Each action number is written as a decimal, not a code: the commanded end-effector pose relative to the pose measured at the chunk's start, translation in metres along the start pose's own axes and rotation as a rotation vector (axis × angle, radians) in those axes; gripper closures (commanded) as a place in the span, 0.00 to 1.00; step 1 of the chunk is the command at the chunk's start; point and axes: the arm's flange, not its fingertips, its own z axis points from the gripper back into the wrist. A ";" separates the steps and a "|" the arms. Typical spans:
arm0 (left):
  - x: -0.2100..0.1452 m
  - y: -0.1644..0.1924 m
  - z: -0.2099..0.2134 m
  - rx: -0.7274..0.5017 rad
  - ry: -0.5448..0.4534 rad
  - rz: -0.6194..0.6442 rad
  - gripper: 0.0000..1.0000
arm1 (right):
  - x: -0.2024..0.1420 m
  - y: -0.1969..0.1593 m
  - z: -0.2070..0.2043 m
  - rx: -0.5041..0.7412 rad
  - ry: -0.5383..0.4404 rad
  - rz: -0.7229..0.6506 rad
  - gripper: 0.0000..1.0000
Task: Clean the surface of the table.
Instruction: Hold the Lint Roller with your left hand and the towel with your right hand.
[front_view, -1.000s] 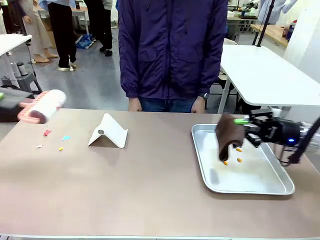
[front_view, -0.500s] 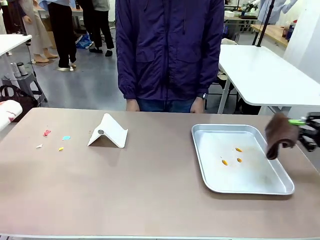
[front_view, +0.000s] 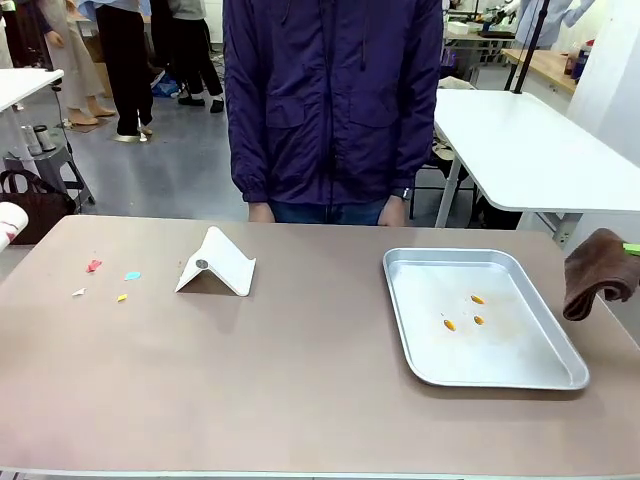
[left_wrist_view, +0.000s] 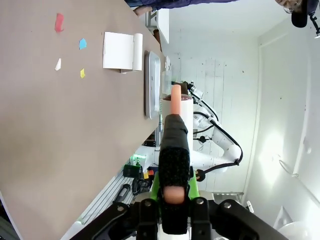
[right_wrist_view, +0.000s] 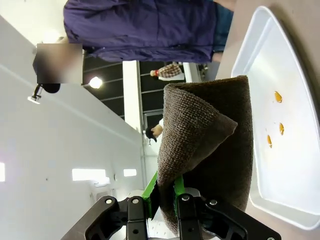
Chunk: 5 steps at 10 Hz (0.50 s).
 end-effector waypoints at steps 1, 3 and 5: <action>-0.002 -0.008 -0.003 0.017 0.019 -0.007 0.87 | 0.000 0.003 0.000 0.021 0.002 0.001 1.00; -0.002 -0.008 -0.003 0.017 0.019 -0.007 0.87 | 0.000 0.003 0.000 0.021 0.002 0.001 1.00; -0.002 -0.008 -0.003 0.017 0.019 -0.007 0.87 | 0.000 0.003 0.000 0.021 0.002 0.001 1.00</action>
